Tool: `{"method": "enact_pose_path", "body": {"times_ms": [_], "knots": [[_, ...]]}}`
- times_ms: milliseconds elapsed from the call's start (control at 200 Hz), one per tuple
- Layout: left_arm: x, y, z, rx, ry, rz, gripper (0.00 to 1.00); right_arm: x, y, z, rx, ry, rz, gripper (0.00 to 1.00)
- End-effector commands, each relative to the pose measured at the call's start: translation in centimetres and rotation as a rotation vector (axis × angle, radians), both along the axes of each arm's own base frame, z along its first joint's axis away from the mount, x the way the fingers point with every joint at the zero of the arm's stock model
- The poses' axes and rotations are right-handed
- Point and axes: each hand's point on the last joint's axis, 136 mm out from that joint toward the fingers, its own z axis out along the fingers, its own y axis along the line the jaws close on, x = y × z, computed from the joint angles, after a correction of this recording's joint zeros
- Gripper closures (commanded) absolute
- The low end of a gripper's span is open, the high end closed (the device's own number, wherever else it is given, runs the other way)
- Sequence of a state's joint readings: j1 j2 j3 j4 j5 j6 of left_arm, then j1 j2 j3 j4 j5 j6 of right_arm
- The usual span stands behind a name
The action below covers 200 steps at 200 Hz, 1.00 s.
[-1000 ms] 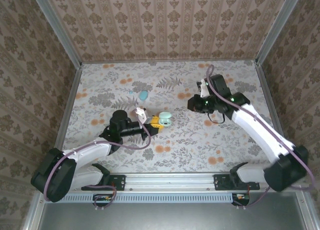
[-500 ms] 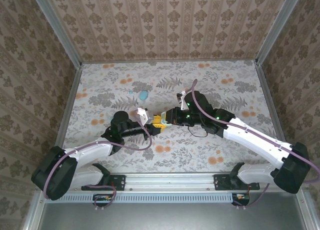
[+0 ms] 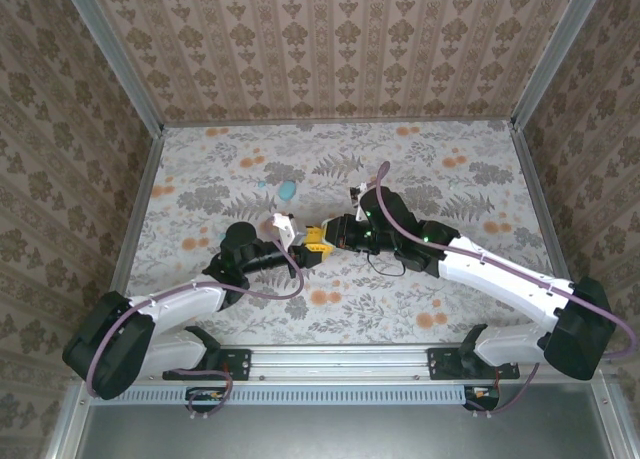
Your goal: Insert the wireless bluetooth earbuds into the charging case
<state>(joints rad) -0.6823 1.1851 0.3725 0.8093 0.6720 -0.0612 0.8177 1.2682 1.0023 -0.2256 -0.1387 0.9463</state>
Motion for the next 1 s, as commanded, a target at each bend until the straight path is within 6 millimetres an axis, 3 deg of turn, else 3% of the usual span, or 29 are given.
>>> {"method": "enact_pose_path", "body": {"times_ms": [0, 305, 995], "knots": [[-0.1, -0.1, 0.9, -0.034, -0.014, 0.001, 1.0, -0.4, -1.0, 0.0, -0.026, -0.01, -0.034, 0.87], [-0.3, -0.1, 1.0, -0.038, -0.012, -0.003, 1.0, -0.8, -1.7, -0.8, -0.076, 0.007, -0.038, 0.77], [-1.0, 0.3, 0.6, -0.023, -0.016, 0.002, 1.0, -0.6, -2.2, 0.3, -0.205, -0.011, -0.019, 0.66]]}}
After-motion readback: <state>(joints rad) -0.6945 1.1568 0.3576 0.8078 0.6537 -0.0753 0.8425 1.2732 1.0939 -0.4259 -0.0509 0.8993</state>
